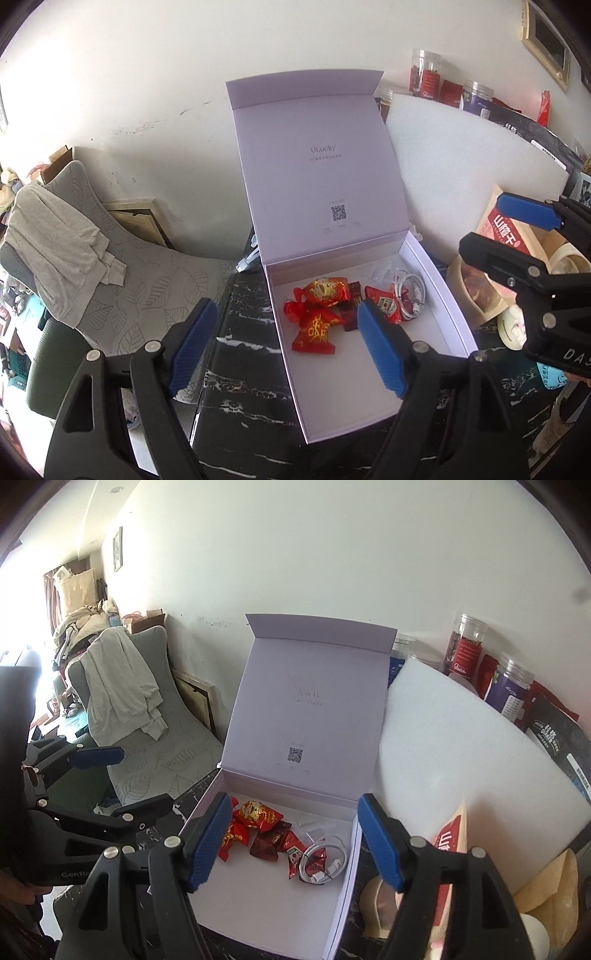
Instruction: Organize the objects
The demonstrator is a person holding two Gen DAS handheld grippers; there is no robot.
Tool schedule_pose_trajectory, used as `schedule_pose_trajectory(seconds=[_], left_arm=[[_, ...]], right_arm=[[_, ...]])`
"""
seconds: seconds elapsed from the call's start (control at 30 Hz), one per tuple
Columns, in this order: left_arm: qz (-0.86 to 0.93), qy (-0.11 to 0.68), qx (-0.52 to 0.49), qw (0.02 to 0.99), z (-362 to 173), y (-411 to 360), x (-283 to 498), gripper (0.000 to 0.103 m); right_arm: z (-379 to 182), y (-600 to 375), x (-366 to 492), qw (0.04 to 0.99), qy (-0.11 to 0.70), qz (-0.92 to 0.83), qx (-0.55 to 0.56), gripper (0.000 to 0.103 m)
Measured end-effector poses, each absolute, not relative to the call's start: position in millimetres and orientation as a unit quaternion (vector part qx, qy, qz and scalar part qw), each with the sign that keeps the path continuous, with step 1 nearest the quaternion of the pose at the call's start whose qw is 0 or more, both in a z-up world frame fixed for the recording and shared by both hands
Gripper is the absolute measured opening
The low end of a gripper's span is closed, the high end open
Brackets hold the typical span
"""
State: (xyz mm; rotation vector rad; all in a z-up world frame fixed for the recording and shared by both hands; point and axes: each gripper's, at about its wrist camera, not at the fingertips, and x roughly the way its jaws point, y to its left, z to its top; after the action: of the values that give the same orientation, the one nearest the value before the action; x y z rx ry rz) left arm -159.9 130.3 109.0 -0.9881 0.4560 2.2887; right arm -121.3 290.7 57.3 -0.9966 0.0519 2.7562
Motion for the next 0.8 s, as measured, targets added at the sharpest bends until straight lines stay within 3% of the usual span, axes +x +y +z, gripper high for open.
schedule_pose_trajectory(seconds=[0.4,0.8], left_arm=[[0.876,0.159,-0.352,0.290,128,99,-115,0.089],[0.875,0.155,-0.362,0.282,112,66,-71,0.090]], right_arm=[[65,266,-62,0.120,0.017,0.938,-0.326,0.075],[45,242,-13,0.135,0.017,0.931,-0.339,0.075]])
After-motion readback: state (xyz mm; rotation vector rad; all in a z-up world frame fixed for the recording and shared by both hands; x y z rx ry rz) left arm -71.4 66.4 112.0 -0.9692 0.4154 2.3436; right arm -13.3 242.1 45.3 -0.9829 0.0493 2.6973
